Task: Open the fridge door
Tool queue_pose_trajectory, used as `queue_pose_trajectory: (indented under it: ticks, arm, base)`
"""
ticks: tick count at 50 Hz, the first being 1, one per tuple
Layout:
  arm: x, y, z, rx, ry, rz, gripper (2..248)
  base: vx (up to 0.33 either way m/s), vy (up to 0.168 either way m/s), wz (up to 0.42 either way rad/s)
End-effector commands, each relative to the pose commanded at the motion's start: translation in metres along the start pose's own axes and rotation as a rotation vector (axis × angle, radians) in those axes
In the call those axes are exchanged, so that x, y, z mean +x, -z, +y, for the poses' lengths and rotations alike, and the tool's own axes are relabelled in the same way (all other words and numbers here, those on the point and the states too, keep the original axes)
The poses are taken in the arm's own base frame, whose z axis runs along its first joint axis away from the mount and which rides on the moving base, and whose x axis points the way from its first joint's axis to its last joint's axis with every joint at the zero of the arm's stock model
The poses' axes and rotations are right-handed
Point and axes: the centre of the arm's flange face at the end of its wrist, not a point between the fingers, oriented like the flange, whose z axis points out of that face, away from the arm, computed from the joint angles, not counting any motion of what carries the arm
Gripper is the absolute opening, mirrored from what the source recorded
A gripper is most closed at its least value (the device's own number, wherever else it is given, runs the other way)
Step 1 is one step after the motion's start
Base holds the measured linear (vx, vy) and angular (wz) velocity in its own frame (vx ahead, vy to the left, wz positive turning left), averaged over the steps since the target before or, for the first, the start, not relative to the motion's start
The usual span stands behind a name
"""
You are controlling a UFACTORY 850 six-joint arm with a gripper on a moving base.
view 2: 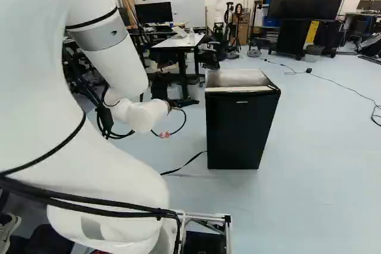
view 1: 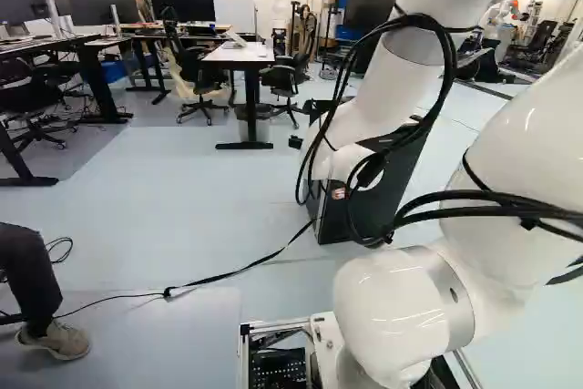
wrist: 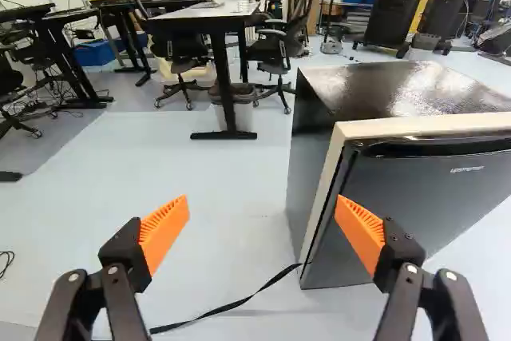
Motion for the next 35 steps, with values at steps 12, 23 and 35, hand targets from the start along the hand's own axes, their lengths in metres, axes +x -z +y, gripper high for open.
queue_pose_trajectory:
  ticks: [12, 23, 35]
  arm:
    - [0.005, -0.014, -0.012, -0.002, -0.018, -0.002, 247]
    - [0.012, -0.031, -0.02, -0.021, -0.045, -0.003, 247]
    - [0.019, -0.054, -0.022, -0.077, -0.097, -0.002, 247]
  base:
    - [0.0, 0.0, 0.0]
    - [0.0, 0.0, 0.0]
    - [0.0, 0.0, 0.0]
